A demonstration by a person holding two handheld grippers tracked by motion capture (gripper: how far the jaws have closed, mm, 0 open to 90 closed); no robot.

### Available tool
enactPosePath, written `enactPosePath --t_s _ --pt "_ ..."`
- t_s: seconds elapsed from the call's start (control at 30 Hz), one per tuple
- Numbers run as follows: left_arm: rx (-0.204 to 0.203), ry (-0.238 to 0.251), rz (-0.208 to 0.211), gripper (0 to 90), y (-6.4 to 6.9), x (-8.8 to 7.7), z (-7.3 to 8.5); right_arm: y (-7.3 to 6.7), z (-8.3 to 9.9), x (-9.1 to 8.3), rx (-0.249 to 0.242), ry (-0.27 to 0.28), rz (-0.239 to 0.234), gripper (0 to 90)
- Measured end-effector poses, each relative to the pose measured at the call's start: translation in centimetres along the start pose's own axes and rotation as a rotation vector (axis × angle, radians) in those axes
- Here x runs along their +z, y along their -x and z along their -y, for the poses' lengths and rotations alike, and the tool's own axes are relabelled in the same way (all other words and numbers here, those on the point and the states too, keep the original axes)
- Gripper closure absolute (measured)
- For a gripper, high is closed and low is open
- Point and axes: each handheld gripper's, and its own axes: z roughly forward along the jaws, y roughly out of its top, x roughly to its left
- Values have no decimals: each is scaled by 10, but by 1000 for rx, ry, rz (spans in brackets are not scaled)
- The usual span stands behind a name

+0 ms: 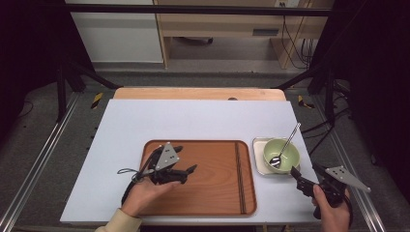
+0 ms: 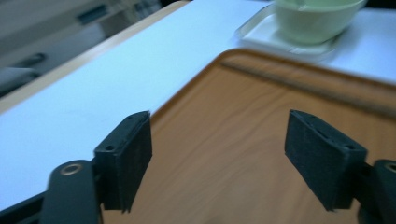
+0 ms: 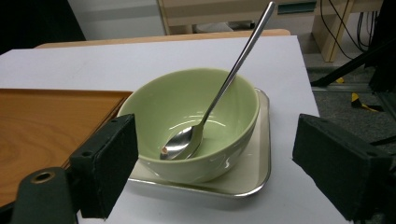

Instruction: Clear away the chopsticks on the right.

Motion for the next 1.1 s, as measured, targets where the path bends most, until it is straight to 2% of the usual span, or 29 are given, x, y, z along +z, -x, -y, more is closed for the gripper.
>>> enactPosePath --t_s 0.07,0.13,0.2,0.27,0.3,0.4,0.47,0.6,0.63,0.67,0.8,0.9,0.97,1.03,1.1 --pt "-35 5 -13 153 -9 -8 11 -1 -2 -1 -10 25 -4 155" --pt "-28 -3 -50 123 -17 -18 19 -2 -2 -2 -35 17 -5 159" --pt "-50 14 -68 117 -25 -28 26 -2 -2 -2 -37 11 -4 158" --pt "-102 35 -68 110 -34 -38 31 -6 -3 -1 3 1 -25 159" --pt "-117 36 -81 99 -38 -42 32 -6 -5 1 -3 -9 -35 160" --pt "-151 59 -125 81 -49 -58 41 -9 -8 4 -7 -30 -32 161" --pt "-155 57 -151 60 -54 -65 50 -8 -14 7 -15 -47 -41 156" --pt "-195 69 -192 60 -64 -74 68 0 -28 17 -21 -85 -43 137" --pt "-206 80 -211 71 -66 -76 71 8 -36 25 -32 -116 -19 137" --pt "-211 85 -229 72 -68 -78 74 11 -40 28 -28 -118 -18 137" --pt "-226 115 -267 73 -72 -87 83 20 -53 39 -43 -139 -26 139" --pt "-239 124 -306 77 -72 -93 88 22 -65 48 -55 -167 -49 140" --pt "-245 123 -319 79 -71 -96 91 21 -71 52 -74 -177 -50 140" --pt "-244 126 -327 79 -69 -98 94 22 -76 56 -67 -186 -69 138" --pt "-242 122 -329 79 -69 -99 94 24 -80 61 -73 -192 -67 142"
